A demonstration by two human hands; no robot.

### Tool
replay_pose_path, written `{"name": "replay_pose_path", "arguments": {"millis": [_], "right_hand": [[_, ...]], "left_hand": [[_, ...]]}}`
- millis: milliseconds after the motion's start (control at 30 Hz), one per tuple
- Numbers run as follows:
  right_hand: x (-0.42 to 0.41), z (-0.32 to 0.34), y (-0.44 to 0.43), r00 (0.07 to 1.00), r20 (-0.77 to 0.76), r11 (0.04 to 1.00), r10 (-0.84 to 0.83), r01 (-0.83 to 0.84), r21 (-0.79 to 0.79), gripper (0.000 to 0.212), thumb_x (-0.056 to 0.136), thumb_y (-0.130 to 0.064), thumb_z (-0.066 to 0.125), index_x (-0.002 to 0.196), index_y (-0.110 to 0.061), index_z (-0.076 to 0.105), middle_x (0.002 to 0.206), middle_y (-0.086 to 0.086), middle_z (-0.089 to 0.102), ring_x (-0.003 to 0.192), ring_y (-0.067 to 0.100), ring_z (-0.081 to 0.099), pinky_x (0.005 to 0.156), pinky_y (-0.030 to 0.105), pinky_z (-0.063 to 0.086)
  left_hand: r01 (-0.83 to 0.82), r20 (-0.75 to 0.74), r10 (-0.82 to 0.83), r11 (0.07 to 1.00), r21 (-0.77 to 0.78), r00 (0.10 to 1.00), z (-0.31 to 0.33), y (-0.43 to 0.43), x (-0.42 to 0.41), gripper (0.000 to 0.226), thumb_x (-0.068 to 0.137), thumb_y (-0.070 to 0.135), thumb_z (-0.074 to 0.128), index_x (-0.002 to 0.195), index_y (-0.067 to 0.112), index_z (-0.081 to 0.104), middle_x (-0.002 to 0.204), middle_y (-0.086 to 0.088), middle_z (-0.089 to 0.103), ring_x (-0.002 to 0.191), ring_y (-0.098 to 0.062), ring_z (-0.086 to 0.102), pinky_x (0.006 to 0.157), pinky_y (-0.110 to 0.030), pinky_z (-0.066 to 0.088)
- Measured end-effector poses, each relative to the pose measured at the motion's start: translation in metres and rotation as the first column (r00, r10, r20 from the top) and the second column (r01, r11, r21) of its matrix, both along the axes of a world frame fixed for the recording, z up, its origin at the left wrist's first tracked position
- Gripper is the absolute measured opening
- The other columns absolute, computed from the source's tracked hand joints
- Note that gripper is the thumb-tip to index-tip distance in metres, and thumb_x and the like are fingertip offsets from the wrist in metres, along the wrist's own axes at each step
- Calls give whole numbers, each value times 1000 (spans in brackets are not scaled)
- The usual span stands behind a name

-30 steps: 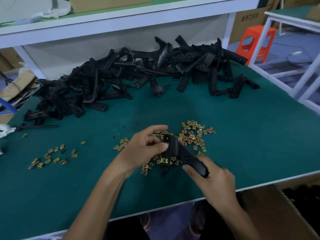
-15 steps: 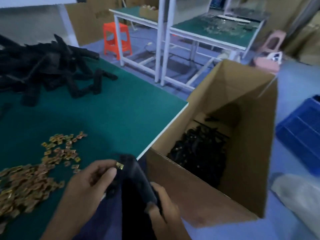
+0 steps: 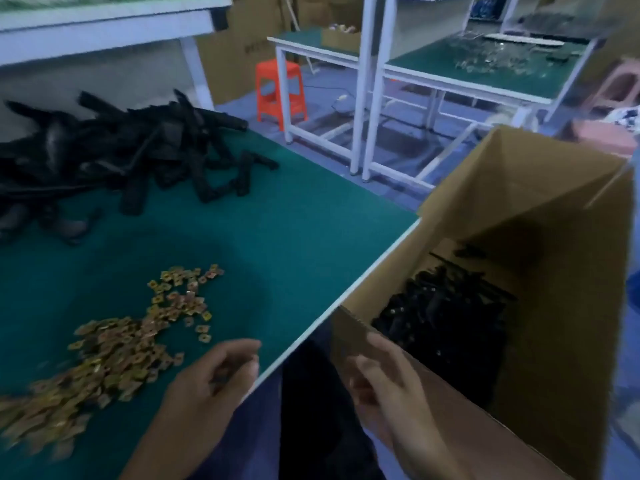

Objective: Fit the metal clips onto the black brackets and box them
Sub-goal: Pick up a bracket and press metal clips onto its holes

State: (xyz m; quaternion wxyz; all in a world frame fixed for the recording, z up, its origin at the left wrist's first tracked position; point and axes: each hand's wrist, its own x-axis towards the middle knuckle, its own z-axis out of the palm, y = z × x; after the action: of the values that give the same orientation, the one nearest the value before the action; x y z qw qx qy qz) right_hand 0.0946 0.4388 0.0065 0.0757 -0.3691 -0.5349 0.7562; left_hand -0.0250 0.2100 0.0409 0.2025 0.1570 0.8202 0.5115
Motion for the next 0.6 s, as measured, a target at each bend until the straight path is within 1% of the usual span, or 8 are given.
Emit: {"name": "replay_pose_path", "arguments": {"millis": [67,133,200,267,333,433,500,600], "right_hand": [[-21,3,-26,982,-53,943,181,-158,293,30,96,-17,67,117,-38,68,90,-3,77,76,11,69,69,29,57],[-45,12,-53,930,-73,765,361,-250,594,29,93,-26,69,110,-49,68,90,-15,74,79,2,67,78,20,52],[-70,23,-76,854,-34,550,519,-303,778,27,92,-29,69,104,-53,68,96,-28,68,86,-3,63,75,7,43],[-95,27,-96,783,27,386,622,-336,859,25,95,-30,66,110,-50,64,97,-30,64,95,-2,59,81,6,41],[-112,23,-114,768,91,272,634,-332,903,21,96,-31,64,113,-42,69,94,-29,64,96,-1,62,82,14,47],[-120,18,-128,838,83,132,540,-182,974,17,95,-28,61,99,-32,77,83,-15,73,77,10,72,59,24,54],[-121,13,-130,855,82,145,512,-181,973,15,87,-26,66,94,-33,76,79,-12,73,70,10,71,55,20,51],[-135,8,-133,872,160,140,463,-251,958,17,80,-28,78,92,-16,79,74,12,72,72,27,73,68,33,55]], "left_hand": [[-78,-48,77,996,-32,996,2,-23,-4,33,94,27,68,104,59,67,105,24,72,99,5,66,79,-9,49],[-171,-83,167,984,-41,982,8,-49,-12,27,95,34,66,107,59,65,106,27,71,99,6,65,80,-11,49],[-253,-98,246,965,-63,964,15,-75,-23,18,93,51,61,110,59,63,108,29,68,100,8,64,81,-17,49],[-351,-148,336,933,-86,930,18,-102,-38,17,91,56,59,107,57,65,108,32,67,99,9,63,79,-17,48],[-461,-236,430,882,-94,871,20,-127,-54,13,96,39,62,100,50,68,103,31,68,98,9,63,81,-18,49],[-603,-323,544,789,-117,775,20,-169,-86,20,96,19,66,96,39,68,94,20,71,98,-1,65,81,-10,46],[-678,-359,599,718,-154,716,21,-199,-114,13,96,20,67,106,27,69,99,13,69,103,-15,66,83,-15,47],[-815,-458,691,560,-149,559,33,-232,-160,55,92,41,70,138,19,49,120,-1,57,110,-23,59,92,-40,51]]}}
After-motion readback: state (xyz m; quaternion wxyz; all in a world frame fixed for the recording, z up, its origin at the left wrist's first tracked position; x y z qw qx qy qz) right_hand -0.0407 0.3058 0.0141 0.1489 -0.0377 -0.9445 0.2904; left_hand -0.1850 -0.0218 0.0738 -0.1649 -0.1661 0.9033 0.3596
